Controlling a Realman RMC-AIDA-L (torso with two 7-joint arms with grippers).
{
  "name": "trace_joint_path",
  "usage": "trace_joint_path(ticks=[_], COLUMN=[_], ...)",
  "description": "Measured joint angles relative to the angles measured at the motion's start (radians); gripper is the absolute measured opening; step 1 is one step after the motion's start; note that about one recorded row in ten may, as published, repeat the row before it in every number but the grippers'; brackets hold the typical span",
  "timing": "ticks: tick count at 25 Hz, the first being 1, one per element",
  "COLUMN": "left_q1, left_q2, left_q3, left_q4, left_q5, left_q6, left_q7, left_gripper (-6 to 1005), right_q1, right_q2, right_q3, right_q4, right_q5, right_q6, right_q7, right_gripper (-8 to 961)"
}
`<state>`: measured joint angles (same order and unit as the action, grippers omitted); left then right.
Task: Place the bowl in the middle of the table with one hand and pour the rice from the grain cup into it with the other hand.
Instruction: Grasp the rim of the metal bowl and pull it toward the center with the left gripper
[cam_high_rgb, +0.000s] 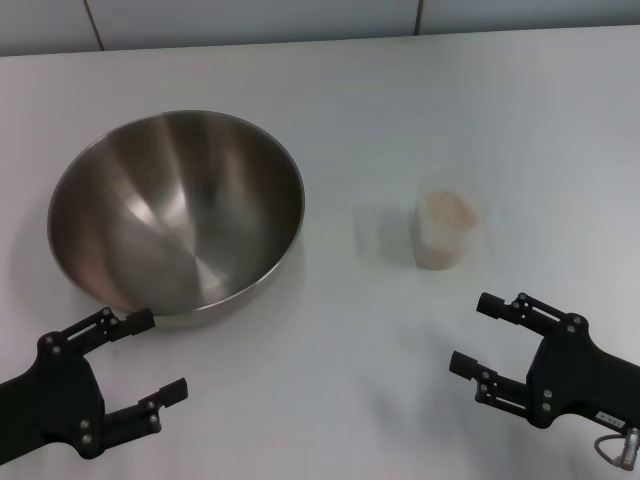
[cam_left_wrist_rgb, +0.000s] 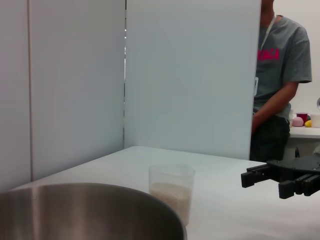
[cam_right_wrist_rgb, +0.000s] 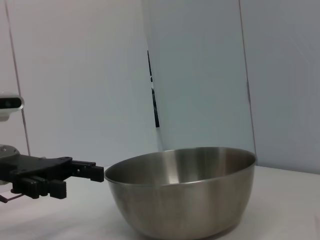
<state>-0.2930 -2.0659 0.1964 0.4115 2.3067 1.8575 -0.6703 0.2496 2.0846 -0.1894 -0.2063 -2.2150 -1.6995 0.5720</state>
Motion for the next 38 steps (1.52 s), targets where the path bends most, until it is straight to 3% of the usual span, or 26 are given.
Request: trace_joint_path(ticks=[14,21,25,29,34,35,38], left_q1=[-0.009,-0.013,-0.036,-0.075,-0.107,-0.12,-0.125], left_q2=[0.001,-0.002,-0.002,0.0,0.0,0.0,0.0], left_q3=[-0.03,-0.073,-0.074,-0.075,-0.066,-0.045,-0.001], left_q4=[0.0,-0.021,-0.044,-0.01,0.071,0.132,0.182], left_q5=[-0.015,-0.212,-0.354,-0.417,-0.425,-0.41,-0.393], left_q6=[0.0,0.019,-0.009,-0.122,-0.214,-0.258,-0.305], left_q7=[0.002,-0.035,-0.154,-0.356,-0.541,-0.641,-0.716], left_gripper=[798,797,796,796,795,795,795], right_q1=[0.014,0.033,0.042,0.05,0.065,0.067,0.071], right_q2=[0.0,0.001,0.001,-0.001,-0.002,-0.002,-0.002], right_q3=[-0.001,-0.006,-0.007,0.003,0.004,0.005,0.005], right_q4=[0.018,0.039,0.048,0.068,0.071,0.071,0.071], right_q5=[0.0,0.0,-0.001,-0.001,0.0,0.001,0.003], right_q6=[0.009,0.044,0.048,0.046,0.049,0.05,0.05], right_q7=[-0.003,-0.004,-0.017,-0.053,-0.056,-0.056,-0.057], right_gripper=[745,745,745,745,745,745,746])
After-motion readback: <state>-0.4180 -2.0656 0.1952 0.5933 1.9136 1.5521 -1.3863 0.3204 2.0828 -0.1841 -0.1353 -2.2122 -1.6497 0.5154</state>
